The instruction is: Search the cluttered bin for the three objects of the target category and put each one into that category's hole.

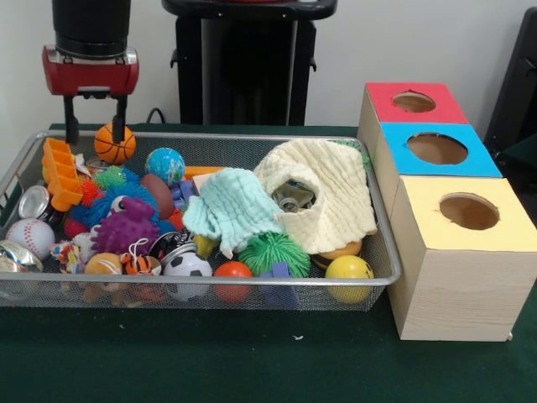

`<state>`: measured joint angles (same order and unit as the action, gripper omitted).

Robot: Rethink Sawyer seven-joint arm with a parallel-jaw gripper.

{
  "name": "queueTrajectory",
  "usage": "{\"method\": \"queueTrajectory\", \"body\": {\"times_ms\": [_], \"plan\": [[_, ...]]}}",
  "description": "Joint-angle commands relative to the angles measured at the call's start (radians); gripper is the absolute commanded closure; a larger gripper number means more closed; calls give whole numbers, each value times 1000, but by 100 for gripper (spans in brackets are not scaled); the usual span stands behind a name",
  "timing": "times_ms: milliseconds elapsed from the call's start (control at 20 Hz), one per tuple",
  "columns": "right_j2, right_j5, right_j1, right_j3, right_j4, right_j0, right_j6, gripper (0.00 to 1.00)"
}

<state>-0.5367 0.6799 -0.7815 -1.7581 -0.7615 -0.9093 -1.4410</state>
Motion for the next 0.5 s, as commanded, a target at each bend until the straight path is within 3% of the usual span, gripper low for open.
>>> {"method": "queueTrajectory", "body": {"times_ms": [50, 500], "plan": [[-37, 90, 25, 67, -78, -34, 304, 0], [-3, 64, 109, 136, -131, -64, 272, 0]]}}
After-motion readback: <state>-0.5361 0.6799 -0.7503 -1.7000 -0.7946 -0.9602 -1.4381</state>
